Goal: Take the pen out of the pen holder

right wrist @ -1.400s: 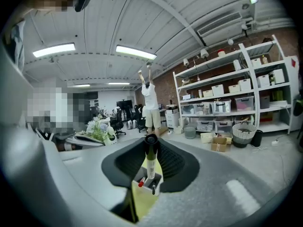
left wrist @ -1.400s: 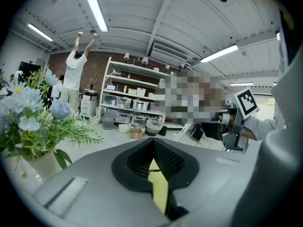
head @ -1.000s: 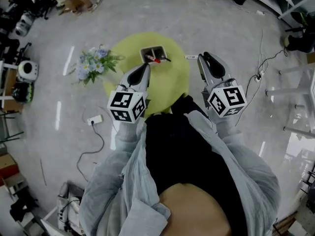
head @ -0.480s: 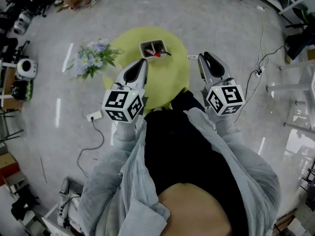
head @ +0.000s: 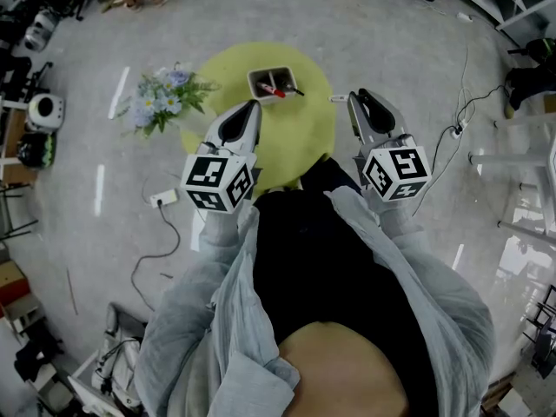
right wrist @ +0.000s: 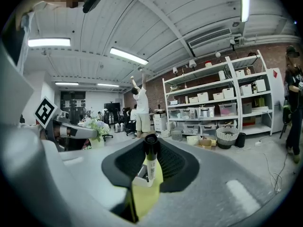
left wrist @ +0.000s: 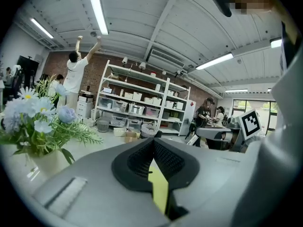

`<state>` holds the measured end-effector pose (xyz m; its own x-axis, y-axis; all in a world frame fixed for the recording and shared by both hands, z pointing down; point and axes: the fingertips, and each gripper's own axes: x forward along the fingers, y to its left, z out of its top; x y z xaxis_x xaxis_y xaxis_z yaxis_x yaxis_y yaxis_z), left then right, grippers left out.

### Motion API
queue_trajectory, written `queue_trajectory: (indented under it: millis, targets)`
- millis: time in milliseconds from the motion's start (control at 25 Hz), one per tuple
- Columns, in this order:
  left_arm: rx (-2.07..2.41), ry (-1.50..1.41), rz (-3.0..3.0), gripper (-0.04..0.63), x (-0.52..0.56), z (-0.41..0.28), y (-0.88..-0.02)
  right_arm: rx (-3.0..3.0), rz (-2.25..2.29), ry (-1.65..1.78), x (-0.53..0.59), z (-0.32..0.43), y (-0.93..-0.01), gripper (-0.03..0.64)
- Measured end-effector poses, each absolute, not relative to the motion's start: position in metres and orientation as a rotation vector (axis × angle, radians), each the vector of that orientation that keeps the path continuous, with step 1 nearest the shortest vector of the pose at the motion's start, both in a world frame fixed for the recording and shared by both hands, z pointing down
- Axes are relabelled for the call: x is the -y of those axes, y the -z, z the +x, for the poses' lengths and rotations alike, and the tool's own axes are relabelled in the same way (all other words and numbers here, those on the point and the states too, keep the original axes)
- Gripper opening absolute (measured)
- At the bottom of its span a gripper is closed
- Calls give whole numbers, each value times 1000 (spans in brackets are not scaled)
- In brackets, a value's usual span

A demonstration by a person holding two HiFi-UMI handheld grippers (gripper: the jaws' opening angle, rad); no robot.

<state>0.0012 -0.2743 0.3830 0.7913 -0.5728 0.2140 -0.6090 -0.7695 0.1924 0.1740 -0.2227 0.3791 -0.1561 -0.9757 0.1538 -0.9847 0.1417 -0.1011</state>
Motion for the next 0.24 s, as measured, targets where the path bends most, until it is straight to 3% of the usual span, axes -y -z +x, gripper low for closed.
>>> queue_trajectory:
  millis: [240]
  targets:
    - [925,-214,2716,17,276,-1,-388,2342,1992,-292,226,172,-383,77]
